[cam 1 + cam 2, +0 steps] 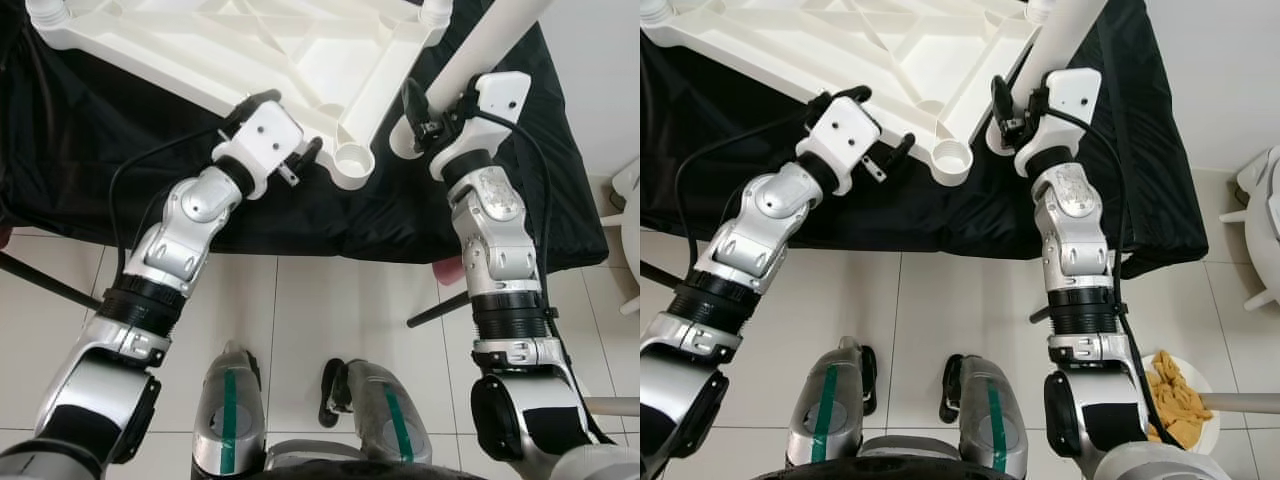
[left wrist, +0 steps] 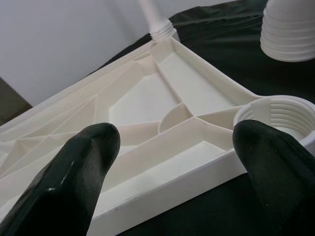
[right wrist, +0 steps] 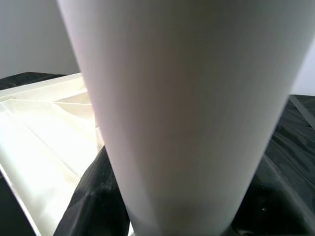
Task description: Building children table
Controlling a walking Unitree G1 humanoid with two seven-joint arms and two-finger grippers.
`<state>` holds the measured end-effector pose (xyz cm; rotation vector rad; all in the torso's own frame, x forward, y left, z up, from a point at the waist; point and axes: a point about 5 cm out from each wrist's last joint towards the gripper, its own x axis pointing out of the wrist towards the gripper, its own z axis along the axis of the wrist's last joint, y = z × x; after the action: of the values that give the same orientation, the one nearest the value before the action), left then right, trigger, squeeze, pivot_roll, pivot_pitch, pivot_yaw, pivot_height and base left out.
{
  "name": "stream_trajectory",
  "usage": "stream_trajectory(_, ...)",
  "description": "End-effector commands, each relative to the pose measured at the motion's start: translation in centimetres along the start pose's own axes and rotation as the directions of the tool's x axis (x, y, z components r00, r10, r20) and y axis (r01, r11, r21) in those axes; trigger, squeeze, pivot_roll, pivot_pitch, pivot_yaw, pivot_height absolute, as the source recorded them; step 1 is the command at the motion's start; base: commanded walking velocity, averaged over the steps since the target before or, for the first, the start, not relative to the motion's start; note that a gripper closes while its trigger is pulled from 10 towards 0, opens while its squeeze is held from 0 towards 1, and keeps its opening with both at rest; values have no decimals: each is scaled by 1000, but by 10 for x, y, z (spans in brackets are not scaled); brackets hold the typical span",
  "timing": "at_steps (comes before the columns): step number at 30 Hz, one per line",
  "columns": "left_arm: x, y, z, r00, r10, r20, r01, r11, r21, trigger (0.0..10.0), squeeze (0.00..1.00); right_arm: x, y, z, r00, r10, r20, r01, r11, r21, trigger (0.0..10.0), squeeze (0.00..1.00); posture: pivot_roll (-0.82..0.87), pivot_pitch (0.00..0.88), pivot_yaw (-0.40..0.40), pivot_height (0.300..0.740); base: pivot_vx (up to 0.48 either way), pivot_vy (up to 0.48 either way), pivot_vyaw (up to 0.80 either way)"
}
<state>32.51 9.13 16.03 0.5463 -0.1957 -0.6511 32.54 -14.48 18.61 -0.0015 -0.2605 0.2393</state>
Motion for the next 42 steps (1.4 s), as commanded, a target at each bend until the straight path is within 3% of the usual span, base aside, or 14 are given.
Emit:
stream_trajectory(1,3,-4,-2,999,-49,-7,49,998,37,10000,0,0,-5,5,1000,-20,16,20,1000,3,10000,0,34,45,-41,740,0,0,0)
stream_trajectory(15,9,-3,-19,974,-215,-65,217,976,29,10000,0,-6,-11,13,997,-60,54,59,998,19,10000,0,11,40,-22,740,0,0,0)
stream_trajectory(30,29,27,-20,930,-347,-118,340,937,-77,10000,0,-11,-6,14,995,-71,64,70,997,23,10000,0,-10,39,17,740,0,0,0)
stream_trajectory(31,31,29,-19,910,-397,-120,386,917,-106,10000,0,-14,-5,14,995,-77,62,76,997,25,10000,0,-17,47,26,740,0,0,0)
stream_trajectory(33,31,29,-19,910,-397,-120,386,917,-106,10000,0,-14,-5,14,995,-77,62,76,997,25,10000,0,-17,47,26,740,0,0,0)
stream_trajectory(42,32,28,-22,829,-527,-187,522,849,-78,10000,0,-27,-2,11,995,-94,44,93,995,28,10000,0,-36,90,56,740,0,0,0)
